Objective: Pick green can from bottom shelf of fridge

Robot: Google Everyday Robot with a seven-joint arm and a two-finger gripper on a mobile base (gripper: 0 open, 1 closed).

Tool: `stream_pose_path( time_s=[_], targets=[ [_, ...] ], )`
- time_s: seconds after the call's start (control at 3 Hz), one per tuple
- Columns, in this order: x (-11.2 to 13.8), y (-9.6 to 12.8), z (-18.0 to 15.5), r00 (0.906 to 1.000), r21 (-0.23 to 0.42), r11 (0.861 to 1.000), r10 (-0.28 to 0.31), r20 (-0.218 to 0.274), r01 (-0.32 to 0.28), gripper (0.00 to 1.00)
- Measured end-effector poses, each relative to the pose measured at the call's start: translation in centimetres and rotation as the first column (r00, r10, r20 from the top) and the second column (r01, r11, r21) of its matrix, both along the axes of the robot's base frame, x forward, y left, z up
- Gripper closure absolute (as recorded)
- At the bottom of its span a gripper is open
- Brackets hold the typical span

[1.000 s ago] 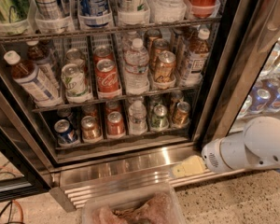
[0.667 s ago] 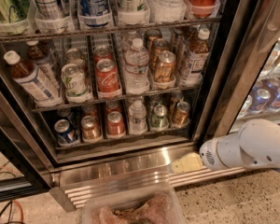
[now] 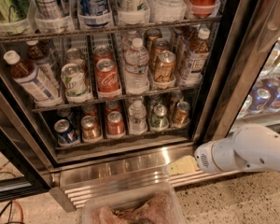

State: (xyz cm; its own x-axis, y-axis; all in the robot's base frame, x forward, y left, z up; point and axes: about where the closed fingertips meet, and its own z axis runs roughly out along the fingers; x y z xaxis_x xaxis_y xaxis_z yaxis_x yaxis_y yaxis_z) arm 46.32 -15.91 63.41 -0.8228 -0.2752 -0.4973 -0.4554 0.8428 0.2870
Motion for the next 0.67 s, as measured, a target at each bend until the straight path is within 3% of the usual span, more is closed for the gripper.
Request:
stream_pose_path(
  time_s=[0.33,0.67],
  targets=[
    [0.8,2.0,-3.2,0.9988,0.055,0.997,-0.043,-0.023,0.044,0.0],
    [2.6,3.2,-4.8,0.9968,0.083,0.993,-0.079,0.005,0.079,0.0]
  ],
)
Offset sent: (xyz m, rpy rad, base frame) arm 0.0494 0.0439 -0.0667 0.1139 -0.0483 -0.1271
